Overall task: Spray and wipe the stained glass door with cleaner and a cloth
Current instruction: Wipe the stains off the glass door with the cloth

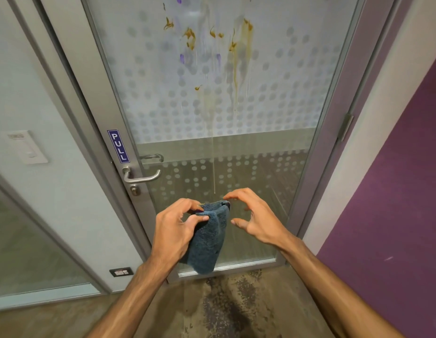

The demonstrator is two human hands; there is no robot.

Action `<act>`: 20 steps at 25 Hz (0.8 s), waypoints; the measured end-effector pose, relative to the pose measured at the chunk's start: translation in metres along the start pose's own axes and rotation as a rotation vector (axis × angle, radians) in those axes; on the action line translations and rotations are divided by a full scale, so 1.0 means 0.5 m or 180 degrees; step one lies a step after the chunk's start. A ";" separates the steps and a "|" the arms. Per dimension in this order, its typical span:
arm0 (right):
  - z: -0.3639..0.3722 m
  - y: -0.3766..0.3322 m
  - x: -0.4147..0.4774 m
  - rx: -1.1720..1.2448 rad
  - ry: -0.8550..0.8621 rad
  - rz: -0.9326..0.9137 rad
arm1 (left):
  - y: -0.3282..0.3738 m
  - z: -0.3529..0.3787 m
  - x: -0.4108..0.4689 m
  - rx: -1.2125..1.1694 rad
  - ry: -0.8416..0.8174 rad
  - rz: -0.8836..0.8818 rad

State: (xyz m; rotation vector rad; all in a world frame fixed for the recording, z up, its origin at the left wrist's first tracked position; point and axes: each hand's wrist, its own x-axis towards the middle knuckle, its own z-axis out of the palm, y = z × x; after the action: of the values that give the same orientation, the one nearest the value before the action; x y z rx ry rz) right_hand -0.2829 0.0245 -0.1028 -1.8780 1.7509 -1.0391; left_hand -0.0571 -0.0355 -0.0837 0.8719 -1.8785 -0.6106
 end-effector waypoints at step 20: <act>0.059 -0.060 0.183 -0.0446 0.0838 0.0166 | -0.082 -0.031 0.169 0.0921 -0.0018 0.0210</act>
State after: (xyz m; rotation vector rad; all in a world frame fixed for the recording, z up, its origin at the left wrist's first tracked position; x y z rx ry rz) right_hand -0.2446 -0.0652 -0.0772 -1.8333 2.0571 -1.2187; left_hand -0.0558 -0.1277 -0.0605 0.9875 -2.0235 -0.3044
